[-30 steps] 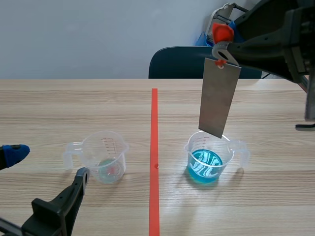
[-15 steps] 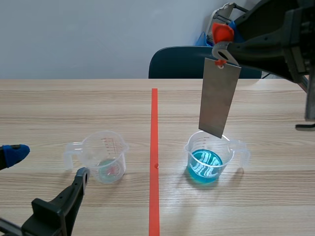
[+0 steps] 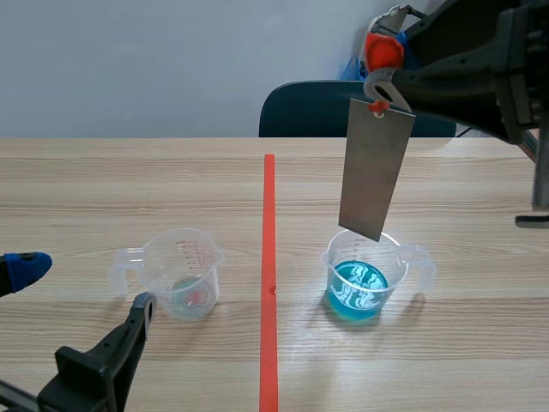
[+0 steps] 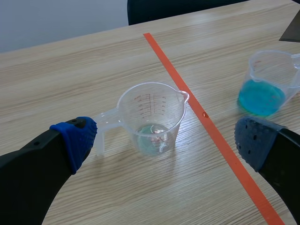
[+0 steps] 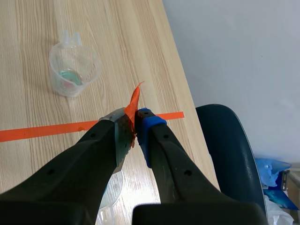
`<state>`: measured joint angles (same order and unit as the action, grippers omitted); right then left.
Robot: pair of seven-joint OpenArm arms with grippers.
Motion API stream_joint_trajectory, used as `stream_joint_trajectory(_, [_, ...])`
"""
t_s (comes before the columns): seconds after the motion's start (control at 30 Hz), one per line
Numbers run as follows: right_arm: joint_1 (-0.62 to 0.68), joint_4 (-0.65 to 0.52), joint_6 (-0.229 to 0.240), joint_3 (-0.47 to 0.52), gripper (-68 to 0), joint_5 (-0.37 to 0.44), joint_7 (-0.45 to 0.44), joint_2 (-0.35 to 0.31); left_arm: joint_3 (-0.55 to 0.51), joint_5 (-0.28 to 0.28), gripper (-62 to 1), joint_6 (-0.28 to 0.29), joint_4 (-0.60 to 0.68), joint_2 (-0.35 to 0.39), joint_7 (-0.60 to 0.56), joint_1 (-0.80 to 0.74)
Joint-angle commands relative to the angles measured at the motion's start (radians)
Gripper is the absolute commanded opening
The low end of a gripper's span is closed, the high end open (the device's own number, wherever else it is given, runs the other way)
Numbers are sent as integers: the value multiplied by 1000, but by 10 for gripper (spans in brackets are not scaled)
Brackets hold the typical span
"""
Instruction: Do the redox reaction experiment
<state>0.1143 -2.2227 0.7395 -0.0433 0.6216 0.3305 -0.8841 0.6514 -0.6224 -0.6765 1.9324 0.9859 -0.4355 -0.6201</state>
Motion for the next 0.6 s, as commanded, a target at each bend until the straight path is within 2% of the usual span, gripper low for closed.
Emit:
stream_joint_trajectory(0.0, [-12, -5, 6, 12, -669, 15, -27, -7, -3, 5, 14, 5, 6, -5, -13, 3])
stream_joint_trajectory(0.2, [-36, -5, 6, 10, -669, 16, -47, 5, -3, 5, 14, 5, 6, -5, -13, 3])
stream_joint_trajectory(0.43, [-69, -5, 6, 8, -669, 19, -50, 54, -3, 5, 14, 5, 6, -5, -13, 3])
stream_joint_trajectory(0.57, [-101, -5, 6, -30, -669, 19, -40, 80, -3, 5, 14, 5, 6, -5, -12, 3])
